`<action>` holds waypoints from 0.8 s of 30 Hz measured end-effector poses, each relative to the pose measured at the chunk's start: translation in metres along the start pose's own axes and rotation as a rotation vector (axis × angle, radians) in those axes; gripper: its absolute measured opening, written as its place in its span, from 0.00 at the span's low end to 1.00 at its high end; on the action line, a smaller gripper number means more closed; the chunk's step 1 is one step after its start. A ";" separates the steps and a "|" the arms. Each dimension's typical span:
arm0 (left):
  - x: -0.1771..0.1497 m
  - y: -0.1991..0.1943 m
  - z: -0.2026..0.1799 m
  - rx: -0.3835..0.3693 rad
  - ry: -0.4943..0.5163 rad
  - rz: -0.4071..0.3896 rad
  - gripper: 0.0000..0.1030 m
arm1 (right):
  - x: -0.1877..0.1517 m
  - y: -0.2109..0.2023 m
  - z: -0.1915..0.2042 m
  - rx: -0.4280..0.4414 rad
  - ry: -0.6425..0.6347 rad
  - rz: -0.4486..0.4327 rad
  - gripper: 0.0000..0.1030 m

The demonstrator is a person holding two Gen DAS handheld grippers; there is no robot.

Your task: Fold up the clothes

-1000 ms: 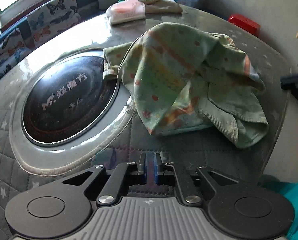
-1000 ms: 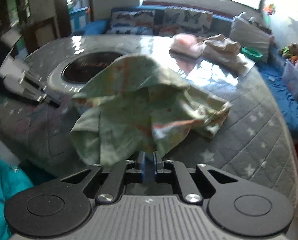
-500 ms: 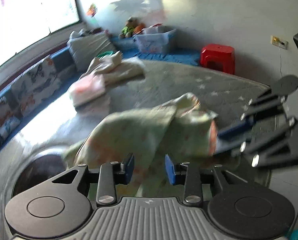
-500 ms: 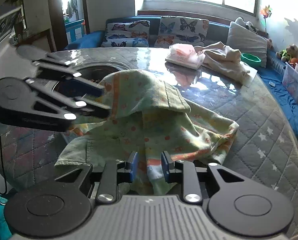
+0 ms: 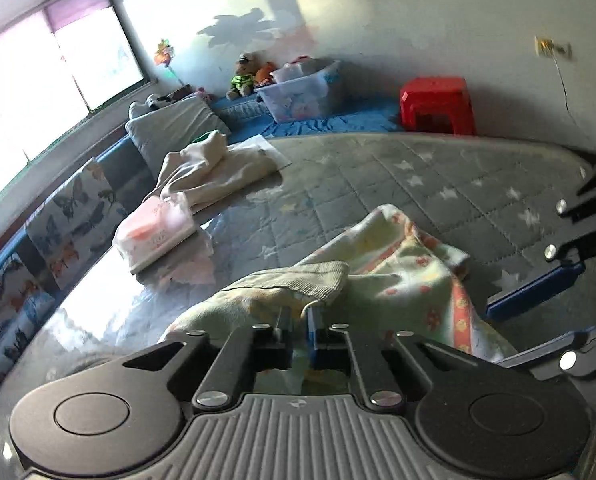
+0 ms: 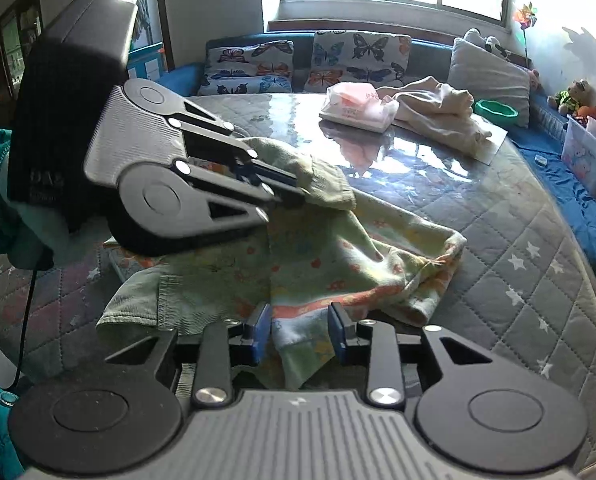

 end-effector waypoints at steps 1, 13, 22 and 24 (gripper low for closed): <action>0.001 -0.006 0.008 -0.007 -0.040 -0.010 0.05 | 0.001 0.000 0.000 -0.001 -0.003 -0.003 0.30; -0.012 -0.074 0.127 0.140 -0.379 -0.059 0.00 | 0.025 0.026 0.013 -0.008 -0.070 -0.043 0.34; -0.005 -0.052 0.037 -0.028 -0.076 -0.062 0.15 | 0.025 0.044 0.005 -0.027 -0.051 -0.017 0.34; -0.004 -0.043 0.019 -0.048 -0.014 -0.068 0.29 | 0.022 0.039 0.001 -0.031 -0.044 -0.016 0.34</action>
Point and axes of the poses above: each gripper's, at about its wrist camera, not at the fingertips, and y roughly the way its jaws point, z to its left, x to its top, the point moved 5 cm from there along y, roughly the way its jaws point, and after that the axes turned 11 degrees about -z, right-handed, at the moved point
